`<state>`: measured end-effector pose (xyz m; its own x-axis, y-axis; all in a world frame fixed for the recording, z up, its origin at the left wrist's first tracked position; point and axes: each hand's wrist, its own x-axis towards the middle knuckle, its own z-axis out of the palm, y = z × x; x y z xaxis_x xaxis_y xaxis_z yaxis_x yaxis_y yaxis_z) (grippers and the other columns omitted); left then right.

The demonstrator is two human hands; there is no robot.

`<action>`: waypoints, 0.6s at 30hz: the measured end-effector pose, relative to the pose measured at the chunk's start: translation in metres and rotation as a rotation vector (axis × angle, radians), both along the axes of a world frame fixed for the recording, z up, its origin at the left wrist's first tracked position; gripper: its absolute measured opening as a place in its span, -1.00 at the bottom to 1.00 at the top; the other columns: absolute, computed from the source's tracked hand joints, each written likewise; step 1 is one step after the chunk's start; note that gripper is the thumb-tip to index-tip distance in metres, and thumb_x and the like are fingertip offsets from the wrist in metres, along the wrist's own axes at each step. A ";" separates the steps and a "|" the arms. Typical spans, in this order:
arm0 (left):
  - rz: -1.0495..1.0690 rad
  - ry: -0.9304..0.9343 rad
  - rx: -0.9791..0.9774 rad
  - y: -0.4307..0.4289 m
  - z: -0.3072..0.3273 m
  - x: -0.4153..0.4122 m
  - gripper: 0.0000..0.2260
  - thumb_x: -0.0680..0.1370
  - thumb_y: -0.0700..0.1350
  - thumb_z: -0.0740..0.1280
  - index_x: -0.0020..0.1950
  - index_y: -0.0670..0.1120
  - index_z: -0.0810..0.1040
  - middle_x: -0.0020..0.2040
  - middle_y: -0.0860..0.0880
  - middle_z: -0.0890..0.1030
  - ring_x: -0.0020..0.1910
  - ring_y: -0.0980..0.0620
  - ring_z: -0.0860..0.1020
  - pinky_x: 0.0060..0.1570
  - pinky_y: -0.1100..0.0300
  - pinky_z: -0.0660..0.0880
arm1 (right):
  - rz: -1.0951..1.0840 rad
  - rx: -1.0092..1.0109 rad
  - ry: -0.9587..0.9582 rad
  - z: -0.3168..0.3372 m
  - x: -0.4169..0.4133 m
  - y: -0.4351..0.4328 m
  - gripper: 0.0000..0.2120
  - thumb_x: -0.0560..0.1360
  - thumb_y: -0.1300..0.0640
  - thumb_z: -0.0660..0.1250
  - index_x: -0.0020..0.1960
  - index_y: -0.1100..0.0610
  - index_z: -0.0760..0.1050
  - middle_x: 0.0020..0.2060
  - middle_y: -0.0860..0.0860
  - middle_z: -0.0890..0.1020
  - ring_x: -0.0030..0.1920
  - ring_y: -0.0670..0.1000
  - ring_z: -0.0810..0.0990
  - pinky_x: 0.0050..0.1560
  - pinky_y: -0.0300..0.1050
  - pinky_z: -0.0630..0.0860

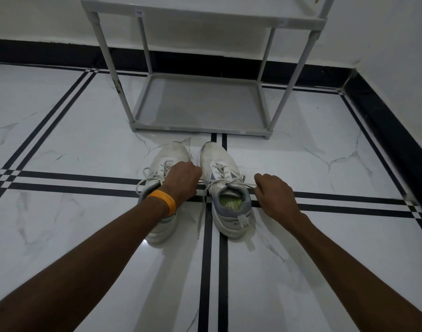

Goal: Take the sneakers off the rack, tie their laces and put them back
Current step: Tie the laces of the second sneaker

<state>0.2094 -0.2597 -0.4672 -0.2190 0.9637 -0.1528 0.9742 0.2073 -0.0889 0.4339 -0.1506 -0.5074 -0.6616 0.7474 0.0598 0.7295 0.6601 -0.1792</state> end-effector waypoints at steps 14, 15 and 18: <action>0.002 0.002 -0.007 -0.002 -0.002 -0.007 -0.84 0.46 -0.27 0.33 0.02 -0.26 0.55 0.02 -0.26 0.60 0.00 -0.24 0.58 -0.07 0.02 0.47 | -0.025 -0.051 -0.046 -0.003 0.007 -0.004 -0.82 0.59 0.11 0.11 -0.19 0.09 0.23 -0.35 0.00 0.42 -0.34 0.09 0.38 -0.35 -0.09 0.22; 0.001 0.005 -0.003 -0.003 -0.002 -0.008 -0.84 0.47 -0.27 0.33 0.03 -0.25 0.55 0.02 -0.25 0.61 0.00 -0.24 0.58 -0.07 0.02 0.47 | -0.016 -0.077 -0.037 -0.004 0.009 -0.004 -0.80 0.60 0.10 0.10 -0.19 0.08 0.24 -0.36 0.00 0.44 -0.34 0.10 0.40 -0.36 -0.08 0.24; -0.029 -0.044 0.061 -0.003 -0.010 -0.009 -0.83 0.51 -0.25 0.28 0.09 -0.20 0.52 0.00 -0.23 0.63 -0.05 -0.21 0.59 -0.12 0.03 0.47 | 0.017 -0.294 0.069 0.000 0.018 -0.001 -0.73 0.63 0.04 0.14 -0.24 0.06 0.29 -0.39 -0.02 0.49 -0.34 0.07 0.45 -0.33 -0.05 0.31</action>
<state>0.2006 -0.2628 -0.4768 -0.1856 0.9773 -0.1024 0.9825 0.1830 -0.0342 0.4521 -0.1521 -0.5077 -0.6763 0.7279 -0.1128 0.6982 0.5847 -0.4131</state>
